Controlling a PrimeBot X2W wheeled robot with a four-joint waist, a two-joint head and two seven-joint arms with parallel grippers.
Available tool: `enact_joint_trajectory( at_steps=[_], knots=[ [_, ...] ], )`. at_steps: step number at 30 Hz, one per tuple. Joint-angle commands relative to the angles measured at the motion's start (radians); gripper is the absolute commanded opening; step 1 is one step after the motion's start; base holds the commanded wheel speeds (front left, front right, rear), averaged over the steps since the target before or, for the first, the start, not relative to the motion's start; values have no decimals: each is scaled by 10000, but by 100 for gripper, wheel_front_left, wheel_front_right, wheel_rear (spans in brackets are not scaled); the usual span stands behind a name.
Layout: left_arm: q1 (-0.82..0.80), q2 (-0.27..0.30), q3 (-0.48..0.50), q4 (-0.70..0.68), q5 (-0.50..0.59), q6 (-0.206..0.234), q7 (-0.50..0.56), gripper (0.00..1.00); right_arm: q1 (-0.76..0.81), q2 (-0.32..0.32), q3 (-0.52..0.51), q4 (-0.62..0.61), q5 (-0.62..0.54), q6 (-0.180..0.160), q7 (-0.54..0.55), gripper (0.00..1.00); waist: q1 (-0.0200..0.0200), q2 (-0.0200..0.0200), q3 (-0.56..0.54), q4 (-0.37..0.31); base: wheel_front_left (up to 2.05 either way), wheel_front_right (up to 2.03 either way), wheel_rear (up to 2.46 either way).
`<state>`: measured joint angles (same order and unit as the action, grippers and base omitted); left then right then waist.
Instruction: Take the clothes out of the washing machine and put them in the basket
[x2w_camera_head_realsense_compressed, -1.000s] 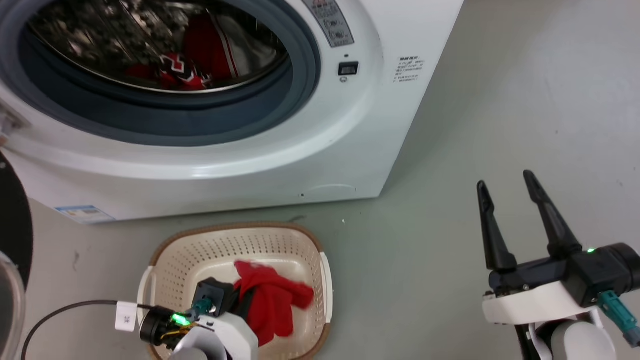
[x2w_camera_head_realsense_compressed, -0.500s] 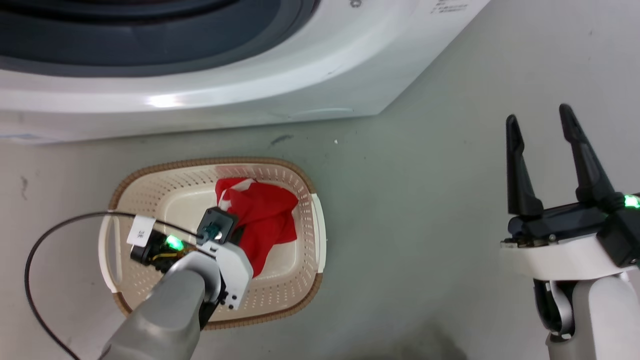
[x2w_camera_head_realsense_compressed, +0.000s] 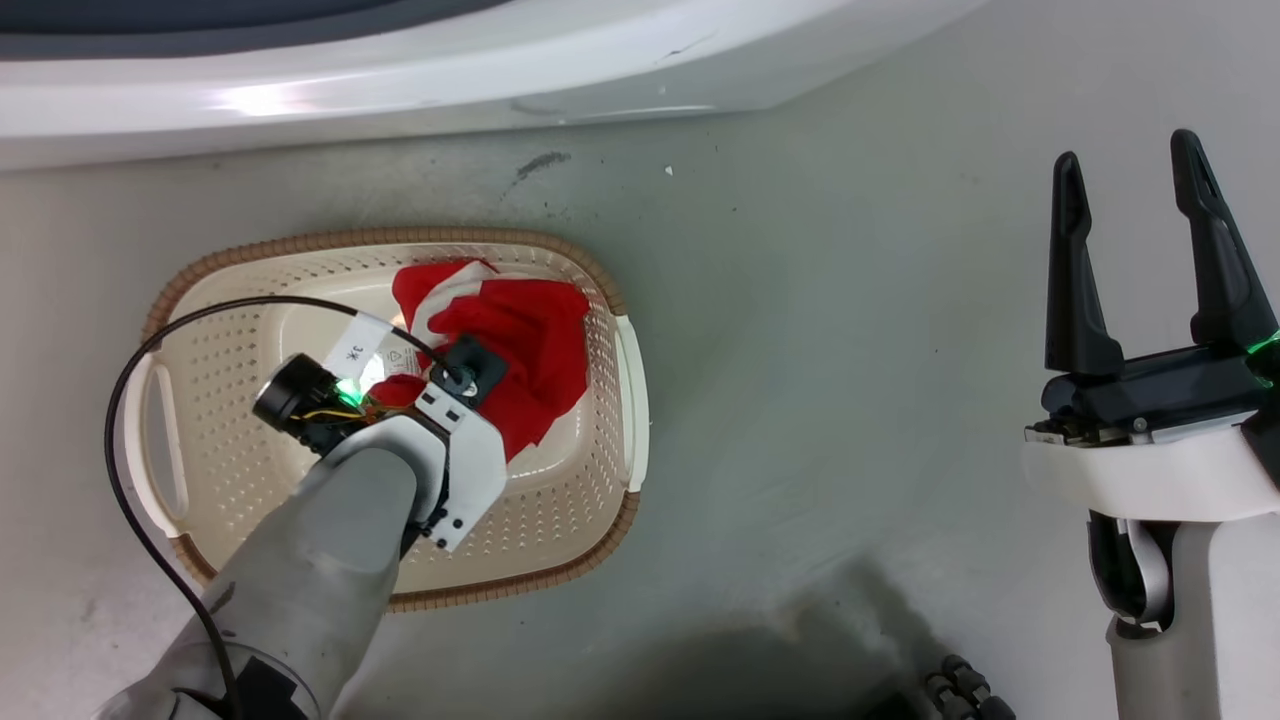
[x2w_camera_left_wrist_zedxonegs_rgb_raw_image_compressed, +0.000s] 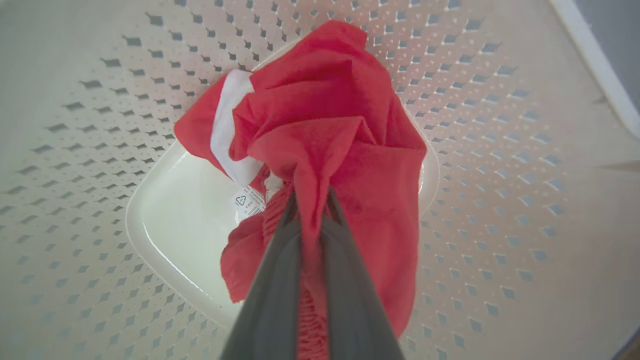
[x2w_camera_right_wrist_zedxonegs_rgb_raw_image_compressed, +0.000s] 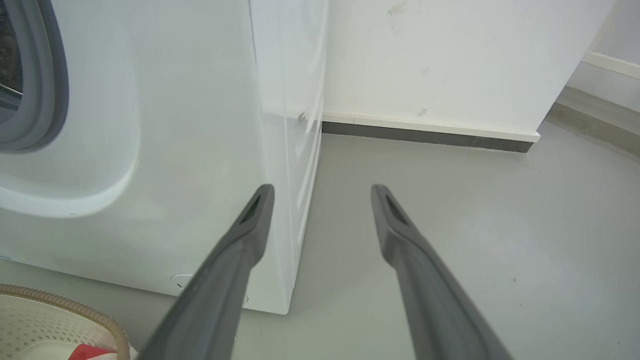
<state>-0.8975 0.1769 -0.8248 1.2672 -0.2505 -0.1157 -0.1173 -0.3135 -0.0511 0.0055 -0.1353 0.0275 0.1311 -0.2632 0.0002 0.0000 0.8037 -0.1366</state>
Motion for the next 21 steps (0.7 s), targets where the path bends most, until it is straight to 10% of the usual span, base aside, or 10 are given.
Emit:
enact_joint_trajectory(
  at_steps=[1,9,10,21],
  knots=[
    [-207,21,-21,70,-6,-31,206,0,-228,17,-1,-81,97,-8,-24,100,-2,0,229,-40,0,0,0],
    [-369,-34,-125,172,-101,38,672,5,-353,17,-54,-115,106,-8,-24,100,-2,0,508,-52,0,0,0],
    [-366,-43,-127,176,-111,117,582,97,-346,17,-50,-81,89,-7,-24,100,-2,0,475,-35,0,0,0],
    [660,-282,338,203,-824,486,-669,100,132,15,241,305,-12,-7,-24,100,-2,0,-1175,173,0,0,0]
  ],
)
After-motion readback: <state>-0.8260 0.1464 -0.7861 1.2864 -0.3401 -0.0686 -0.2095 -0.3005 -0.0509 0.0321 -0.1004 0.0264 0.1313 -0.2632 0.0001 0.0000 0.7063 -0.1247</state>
